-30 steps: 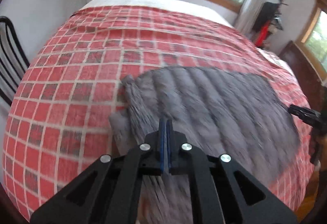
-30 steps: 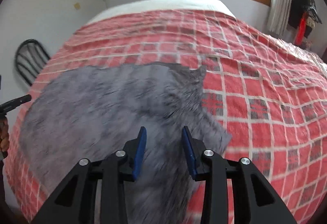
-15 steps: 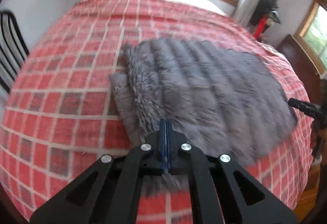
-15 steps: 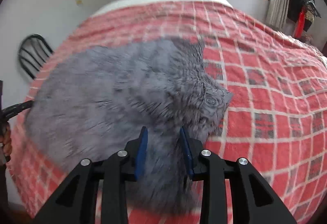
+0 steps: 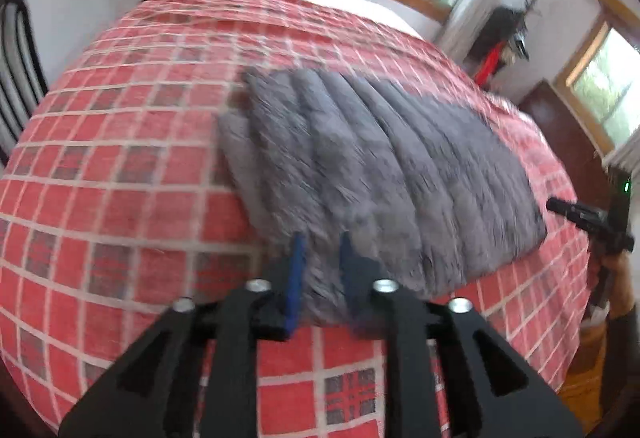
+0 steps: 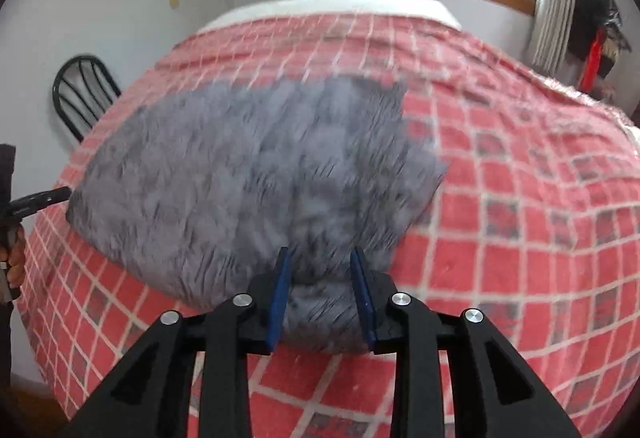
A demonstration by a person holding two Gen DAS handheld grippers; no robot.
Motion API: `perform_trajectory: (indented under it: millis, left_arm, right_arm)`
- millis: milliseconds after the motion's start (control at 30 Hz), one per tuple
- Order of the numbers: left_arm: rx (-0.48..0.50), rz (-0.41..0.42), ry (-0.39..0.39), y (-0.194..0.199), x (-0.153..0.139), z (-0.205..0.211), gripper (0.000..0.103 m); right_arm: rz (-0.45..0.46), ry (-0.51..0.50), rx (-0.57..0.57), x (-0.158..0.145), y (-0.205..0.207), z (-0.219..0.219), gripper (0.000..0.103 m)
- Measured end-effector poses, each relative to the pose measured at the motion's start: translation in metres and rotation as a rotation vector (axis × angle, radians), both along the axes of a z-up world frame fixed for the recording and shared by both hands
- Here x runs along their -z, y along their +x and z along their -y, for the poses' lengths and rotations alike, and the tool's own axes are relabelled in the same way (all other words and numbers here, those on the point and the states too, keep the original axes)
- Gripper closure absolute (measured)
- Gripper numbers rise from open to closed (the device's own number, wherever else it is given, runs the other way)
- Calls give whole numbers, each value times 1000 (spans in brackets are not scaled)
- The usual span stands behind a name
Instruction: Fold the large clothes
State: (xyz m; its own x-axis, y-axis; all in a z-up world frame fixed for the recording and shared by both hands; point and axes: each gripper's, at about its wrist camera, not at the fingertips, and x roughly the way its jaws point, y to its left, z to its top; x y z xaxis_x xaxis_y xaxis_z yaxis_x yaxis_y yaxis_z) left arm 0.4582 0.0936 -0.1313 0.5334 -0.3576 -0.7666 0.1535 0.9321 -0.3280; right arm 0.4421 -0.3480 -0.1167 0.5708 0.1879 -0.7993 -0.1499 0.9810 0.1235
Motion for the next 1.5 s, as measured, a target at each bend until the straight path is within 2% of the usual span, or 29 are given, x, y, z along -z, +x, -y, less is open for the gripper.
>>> perform_trajectory:
  millis: [33,200,267,300,367,467,667,767,1067,1200,1233,1367,1433,1500]
  left_arm:
    - [-7,-11,-6,3,1,-4,65]
    - [4,-104,0,27,34,-8,50]
    - [9,-106,-12,30,36,-10,45]
    - [5,-96,-18,35,34,-12,43]
    - [1,-69,-39,47,26,-19,27]
    - [5,-78,-60,68,27,-23,26]
    - [28,-119,-118,87,40,-20,26]
    - [38,-133,-108,98,46,-14,26]
    - [50,-176,-224,113,63,-15,26]
    - [43,-182,-233,113,65,-16,26]
    - [41,-182,-225,113,65,-15,26]
    - [51,-198,-240,110,56,-9,73]
    - [54,-183,-211,109,46,-5,84]
    - [55,-176,-189,108,40,-2,87]
  right_arm:
    - [-6,6,6,4,5,2,72]
    - [-89,-40,-25,53,21,-3,72]
    - [-92,-46,-30,43,23,-4,72]
    - [-65,-26,-29,31,23,-2,72]
    - [-23,-14,-15,10,30,1,72]
    - [-25,-25,-10,6,41,-3,72]
    - [-128,-60,-34,45,60,-5,72]
    - [-127,-78,-45,47,56,-9,72]
    - [-115,-36,-59,52,58,-3,72]
    - [-114,-38,-60,51,56,-3,72]
    - [-115,-37,-59,51,56,-3,72]
    - [-111,-43,-54,51,56,-4,72]
    - [-110,-46,-51,51,56,-5,72]
    - [-109,-51,-49,51,56,-5,72]
